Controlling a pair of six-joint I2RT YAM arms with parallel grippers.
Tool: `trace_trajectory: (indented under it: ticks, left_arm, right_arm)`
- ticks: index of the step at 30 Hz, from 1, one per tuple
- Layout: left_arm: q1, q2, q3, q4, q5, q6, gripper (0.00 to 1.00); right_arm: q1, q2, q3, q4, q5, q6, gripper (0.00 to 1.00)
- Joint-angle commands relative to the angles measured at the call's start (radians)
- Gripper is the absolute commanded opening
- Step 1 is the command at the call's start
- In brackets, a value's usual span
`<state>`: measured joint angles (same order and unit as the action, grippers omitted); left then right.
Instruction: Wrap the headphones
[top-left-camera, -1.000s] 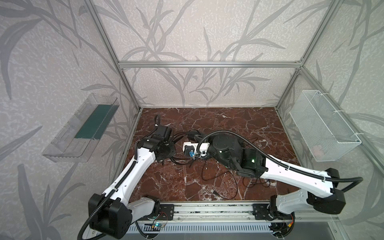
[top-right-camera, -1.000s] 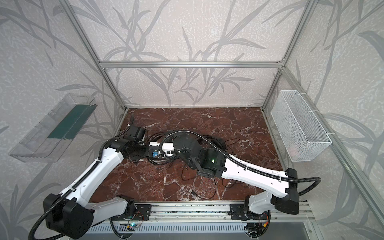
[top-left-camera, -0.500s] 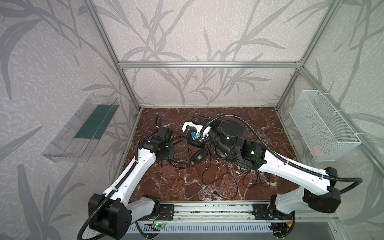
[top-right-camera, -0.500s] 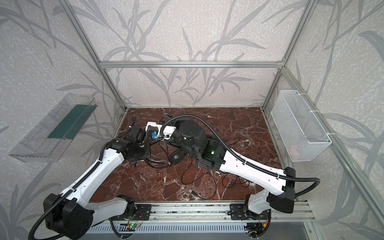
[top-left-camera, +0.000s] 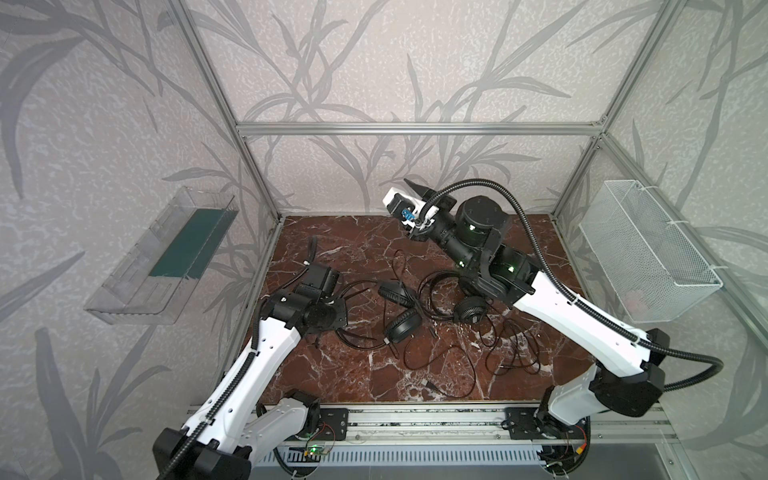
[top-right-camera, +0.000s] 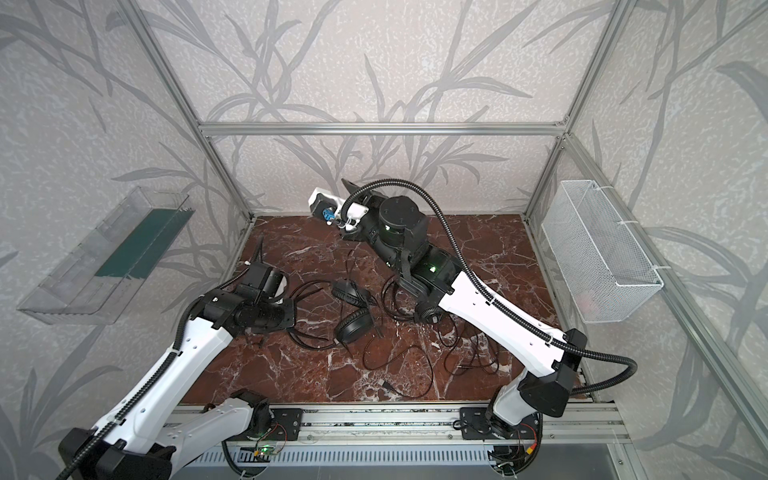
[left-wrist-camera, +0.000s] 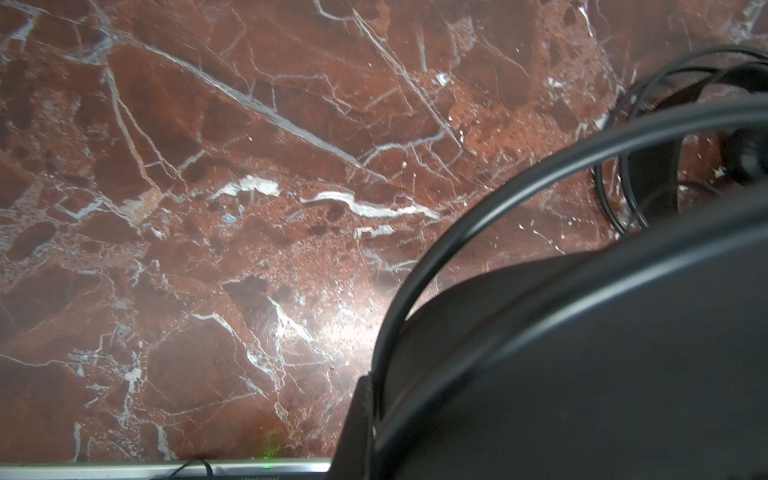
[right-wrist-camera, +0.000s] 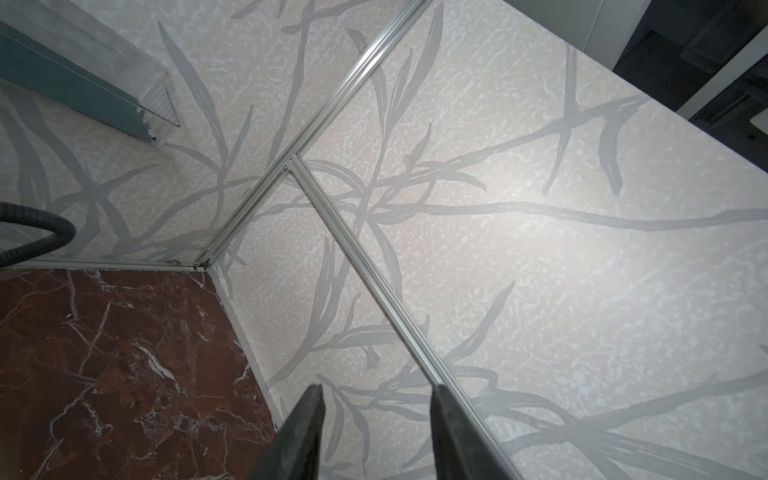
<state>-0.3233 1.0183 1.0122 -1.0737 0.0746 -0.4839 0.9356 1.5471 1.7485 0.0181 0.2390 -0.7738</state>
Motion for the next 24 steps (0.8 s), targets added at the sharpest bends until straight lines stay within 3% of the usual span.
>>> trace_trajectory:
  ticks: [1, 4, 7, 10, 15, 24]
  left_arm:
    - [-0.007, -0.036, 0.051, -0.023, 0.091, 0.007, 0.00]
    - [-0.007, -0.044, 0.071, -0.050, 0.117, 0.001, 0.00]
    - [-0.006, -0.040, 0.089, -0.072, 0.192, -0.008, 0.00]
    - [-0.005, -0.041, 0.124, -0.109, 0.222, -0.007, 0.00]
    - [-0.005, -0.026, 0.204, -0.174, 0.158, 0.017, 0.00]
    - [-0.002, -0.015, 0.288, -0.177, 0.105, 0.012, 0.00]
  right_arm:
    - [-0.012, 0.024, 0.016, -0.031, -0.074, 0.073, 0.44]
    - [-0.008, -0.031, -0.050, -0.063, -0.085, 0.129, 0.47]
    - [-0.008, -0.151, -0.195, -0.092, -0.137, 0.188, 0.60]
    - [-0.009, -0.277, -0.339, -0.106, -0.120, 0.245, 0.63]
    - [-0.010, -0.534, -0.560, -0.066, -0.085, 0.327, 0.64]
    - [-0.009, -0.851, -0.880, -0.021, -0.177, 0.464, 0.66]
